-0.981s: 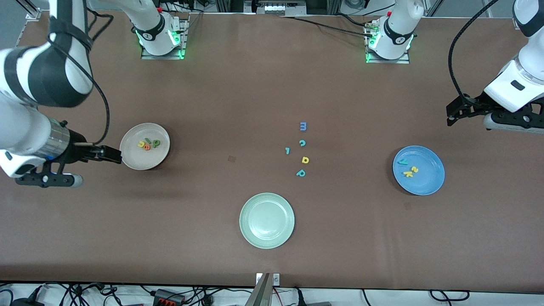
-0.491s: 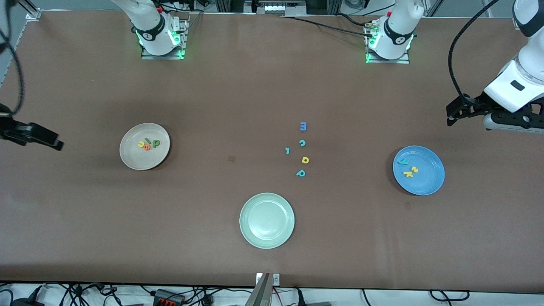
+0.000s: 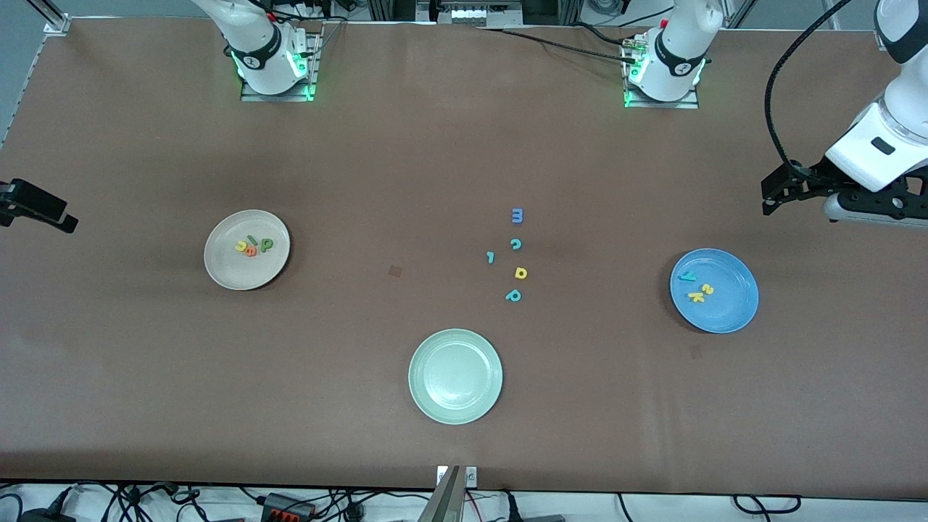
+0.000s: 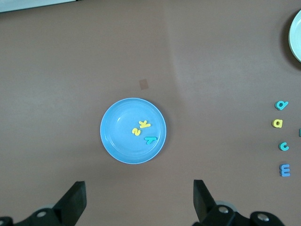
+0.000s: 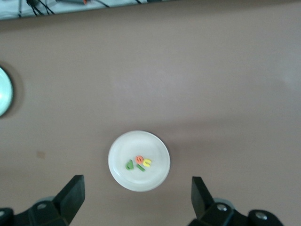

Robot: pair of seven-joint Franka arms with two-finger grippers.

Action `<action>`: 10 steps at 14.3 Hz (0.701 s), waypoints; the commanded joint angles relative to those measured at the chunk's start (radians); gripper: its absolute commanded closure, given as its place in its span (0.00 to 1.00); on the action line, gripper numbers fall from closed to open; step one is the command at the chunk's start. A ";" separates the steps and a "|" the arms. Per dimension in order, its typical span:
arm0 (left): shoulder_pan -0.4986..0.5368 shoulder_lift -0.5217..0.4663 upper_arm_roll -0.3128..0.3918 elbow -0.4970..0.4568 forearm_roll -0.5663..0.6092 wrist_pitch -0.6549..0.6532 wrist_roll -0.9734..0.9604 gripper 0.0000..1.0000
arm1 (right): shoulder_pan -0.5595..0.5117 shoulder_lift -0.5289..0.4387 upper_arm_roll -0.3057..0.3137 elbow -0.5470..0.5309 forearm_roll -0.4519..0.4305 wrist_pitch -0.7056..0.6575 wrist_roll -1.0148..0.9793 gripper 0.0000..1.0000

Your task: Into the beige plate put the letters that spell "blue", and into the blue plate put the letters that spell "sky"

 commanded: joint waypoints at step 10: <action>-0.004 0.016 0.003 0.028 0.010 -0.008 0.015 0.00 | -0.009 -0.198 0.013 -0.328 -0.033 0.099 -0.041 0.00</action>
